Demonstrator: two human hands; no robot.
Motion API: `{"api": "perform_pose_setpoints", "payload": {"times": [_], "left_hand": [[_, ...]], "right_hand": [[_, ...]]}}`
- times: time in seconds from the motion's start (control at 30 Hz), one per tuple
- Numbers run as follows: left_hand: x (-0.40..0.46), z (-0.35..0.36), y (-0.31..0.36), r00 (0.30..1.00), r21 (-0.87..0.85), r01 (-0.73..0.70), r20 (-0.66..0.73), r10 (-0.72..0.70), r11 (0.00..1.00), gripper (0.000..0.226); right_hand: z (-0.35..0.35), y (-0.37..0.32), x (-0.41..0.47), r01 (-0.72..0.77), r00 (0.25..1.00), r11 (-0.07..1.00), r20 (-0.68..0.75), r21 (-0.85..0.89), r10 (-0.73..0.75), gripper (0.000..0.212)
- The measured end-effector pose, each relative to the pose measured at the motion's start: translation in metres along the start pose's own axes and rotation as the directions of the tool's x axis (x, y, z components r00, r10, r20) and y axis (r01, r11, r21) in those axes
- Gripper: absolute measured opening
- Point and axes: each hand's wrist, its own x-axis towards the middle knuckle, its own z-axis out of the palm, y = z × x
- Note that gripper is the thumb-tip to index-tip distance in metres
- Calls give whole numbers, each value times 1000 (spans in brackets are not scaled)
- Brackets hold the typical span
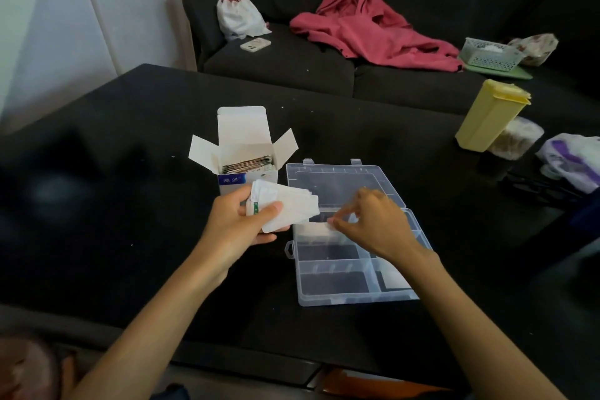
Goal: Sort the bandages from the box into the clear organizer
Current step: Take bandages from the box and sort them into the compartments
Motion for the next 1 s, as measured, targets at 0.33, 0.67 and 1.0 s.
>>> {"api": "perform_pose_setpoints", "payload": {"times": [0.33, 0.67, 1.0], "left_hand": [[-4, 28, -8, 995, -129, 7, 96, 6, 992, 17], [0, 22, 3, 977, 86, -69, 206, 50, 994, 20], [0, 27, -7, 991, 128, -131, 15, 130, 983, 11]], "right_hand": [[-21, -32, -7, -189, 979, 626, 192, 756, 63, 6], [-18, -28, -9, -250, 968, 514, 195, 820, 160, 11], [-18, -24, -10, -247, 967, 482, 242, 840, 74, 6]]}}
